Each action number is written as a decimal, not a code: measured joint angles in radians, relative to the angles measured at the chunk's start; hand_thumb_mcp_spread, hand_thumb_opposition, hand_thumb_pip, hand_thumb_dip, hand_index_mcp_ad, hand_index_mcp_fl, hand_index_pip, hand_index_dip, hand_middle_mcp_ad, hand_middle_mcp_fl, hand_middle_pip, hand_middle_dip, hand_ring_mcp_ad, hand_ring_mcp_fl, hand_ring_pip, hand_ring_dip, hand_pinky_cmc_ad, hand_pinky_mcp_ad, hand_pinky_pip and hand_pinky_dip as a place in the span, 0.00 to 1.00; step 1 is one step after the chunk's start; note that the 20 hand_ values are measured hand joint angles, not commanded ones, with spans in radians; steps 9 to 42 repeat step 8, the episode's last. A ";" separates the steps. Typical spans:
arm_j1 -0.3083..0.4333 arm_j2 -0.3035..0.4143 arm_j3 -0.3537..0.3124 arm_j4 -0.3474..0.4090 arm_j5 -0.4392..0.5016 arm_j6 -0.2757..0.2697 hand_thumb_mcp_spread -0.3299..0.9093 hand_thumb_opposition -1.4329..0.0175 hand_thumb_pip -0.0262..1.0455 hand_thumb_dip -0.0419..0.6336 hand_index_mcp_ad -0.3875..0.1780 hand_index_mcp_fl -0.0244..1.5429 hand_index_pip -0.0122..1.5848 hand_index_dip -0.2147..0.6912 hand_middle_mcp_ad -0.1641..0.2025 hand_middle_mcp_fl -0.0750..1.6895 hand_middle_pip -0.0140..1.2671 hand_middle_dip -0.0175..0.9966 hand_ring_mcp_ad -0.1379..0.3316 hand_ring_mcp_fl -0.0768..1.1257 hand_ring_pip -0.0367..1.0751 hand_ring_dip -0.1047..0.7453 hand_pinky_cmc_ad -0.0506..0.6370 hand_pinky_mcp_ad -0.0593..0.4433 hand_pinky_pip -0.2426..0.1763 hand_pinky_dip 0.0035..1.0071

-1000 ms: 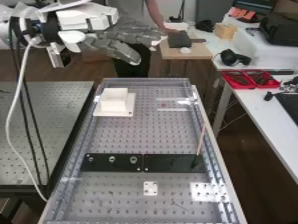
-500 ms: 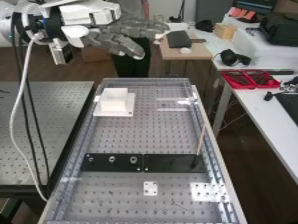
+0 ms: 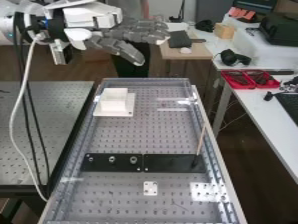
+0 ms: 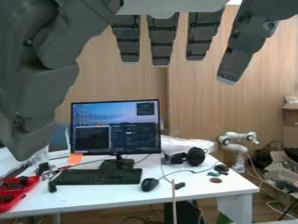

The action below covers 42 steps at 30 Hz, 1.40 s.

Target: Grab the pcb board and place it in the clear container

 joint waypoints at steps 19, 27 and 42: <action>-0.007 -0.008 0.008 -0.007 -0.022 0.005 0.44 0.47 0.45 0.18 0.58 0.04 0.07 0.46 0.63 0.05 0.11 0.17 0.63 0.07 0.10 0.15 0.62 0.71 0.28 0.60; -0.007 -0.008 0.008 -0.007 -0.022 0.005 0.44 0.47 0.45 0.18 0.58 0.04 0.07 0.46 0.63 0.05 0.11 0.17 0.63 0.07 0.10 0.15 0.62 0.71 0.28 0.60; -0.007 -0.008 0.008 -0.007 -0.022 0.005 0.44 0.47 0.45 0.18 0.58 0.04 0.07 0.46 0.63 0.05 0.11 0.17 0.63 0.07 0.10 0.15 0.62 0.71 0.28 0.60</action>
